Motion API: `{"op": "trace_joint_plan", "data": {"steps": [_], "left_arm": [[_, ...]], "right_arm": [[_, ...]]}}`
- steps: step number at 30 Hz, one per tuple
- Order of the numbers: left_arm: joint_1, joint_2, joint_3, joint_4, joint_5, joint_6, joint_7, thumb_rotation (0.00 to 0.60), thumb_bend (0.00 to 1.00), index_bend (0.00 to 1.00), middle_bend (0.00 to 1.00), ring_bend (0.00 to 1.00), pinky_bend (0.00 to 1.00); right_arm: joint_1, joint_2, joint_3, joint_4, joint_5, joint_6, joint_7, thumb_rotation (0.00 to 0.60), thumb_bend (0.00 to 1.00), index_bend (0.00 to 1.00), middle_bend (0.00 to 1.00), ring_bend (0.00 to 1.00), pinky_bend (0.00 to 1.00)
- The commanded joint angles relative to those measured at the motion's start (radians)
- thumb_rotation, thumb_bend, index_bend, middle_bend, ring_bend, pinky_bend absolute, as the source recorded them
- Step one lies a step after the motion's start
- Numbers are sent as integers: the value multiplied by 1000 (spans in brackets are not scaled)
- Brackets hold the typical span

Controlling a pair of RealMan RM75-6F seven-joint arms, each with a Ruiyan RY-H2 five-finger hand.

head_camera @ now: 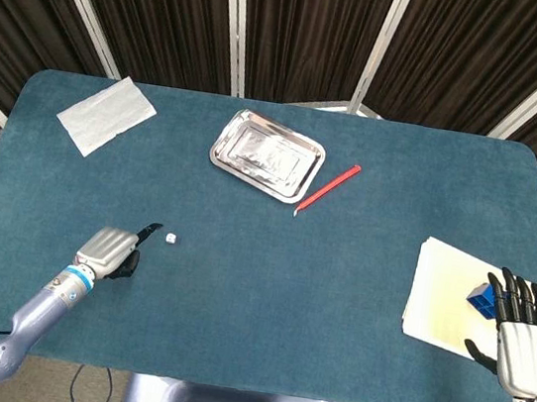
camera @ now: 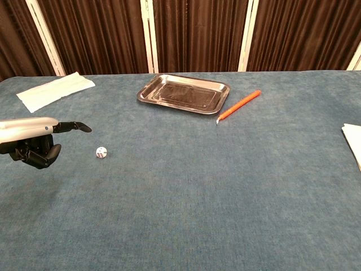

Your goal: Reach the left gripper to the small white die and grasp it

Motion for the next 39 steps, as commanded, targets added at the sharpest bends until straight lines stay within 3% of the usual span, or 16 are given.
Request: {"op": "trace_joint_plan", "data": {"steps": [1,26,39], "left_arm": [[-3,-13,10,11,-9,9,8,600,986,3,996,958,1000],[-51,-96,64,98,-49,-32,-44,600,986,75,996,956,1000],[-13,-65,114,77,10,-2,-97,600,986,78,997,954,1000]], "right_arm": [[0,1,0,0,3,-3,2,600,0,0,0,0,0],[2,7,-2,1,14,-10,11,600,0,0,0,0,0],[1,8,-5,-2,8,-7,9,600,0,0,0,0,0]]}}
